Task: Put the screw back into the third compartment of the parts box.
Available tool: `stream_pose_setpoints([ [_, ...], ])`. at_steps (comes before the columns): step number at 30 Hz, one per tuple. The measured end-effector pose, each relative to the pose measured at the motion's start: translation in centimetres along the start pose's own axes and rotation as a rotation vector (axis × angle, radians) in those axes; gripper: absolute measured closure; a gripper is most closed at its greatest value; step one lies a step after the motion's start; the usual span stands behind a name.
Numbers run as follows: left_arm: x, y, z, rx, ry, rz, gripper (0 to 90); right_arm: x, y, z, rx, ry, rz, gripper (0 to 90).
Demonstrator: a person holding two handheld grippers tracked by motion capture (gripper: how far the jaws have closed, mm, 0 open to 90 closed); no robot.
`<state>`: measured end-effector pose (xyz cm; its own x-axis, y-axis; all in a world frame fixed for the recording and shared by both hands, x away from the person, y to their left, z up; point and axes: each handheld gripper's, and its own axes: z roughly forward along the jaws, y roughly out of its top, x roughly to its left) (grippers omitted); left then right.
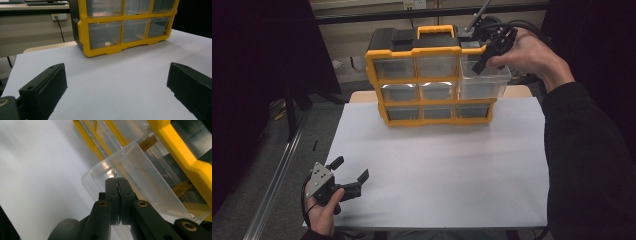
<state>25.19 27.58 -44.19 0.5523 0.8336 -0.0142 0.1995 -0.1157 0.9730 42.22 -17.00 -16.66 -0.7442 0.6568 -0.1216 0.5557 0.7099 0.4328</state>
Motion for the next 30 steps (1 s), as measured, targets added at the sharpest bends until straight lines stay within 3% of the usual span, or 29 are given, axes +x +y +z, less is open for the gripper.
stream_pose_setpoints([
  [12, 0.0, 0.0, 0.0, 0.002, 0.001, -0.004, 2.7, -0.9, 0.2, 1.6, 0.033, -0.040, 0.043, 87.3],
  [19, 0.1, 0.0, 0.0, 0.003, 0.000, -0.003, 2.7, -1.5, 0.2, 2.8, 0.071, -0.032, 0.086, 87.2],
  [30, 0.1, 0.0, 0.0, 0.003, 0.000, -0.005, 2.7, -2.1, 0.1, 4.6, 0.129, -0.016, 0.092, 87.0],
])
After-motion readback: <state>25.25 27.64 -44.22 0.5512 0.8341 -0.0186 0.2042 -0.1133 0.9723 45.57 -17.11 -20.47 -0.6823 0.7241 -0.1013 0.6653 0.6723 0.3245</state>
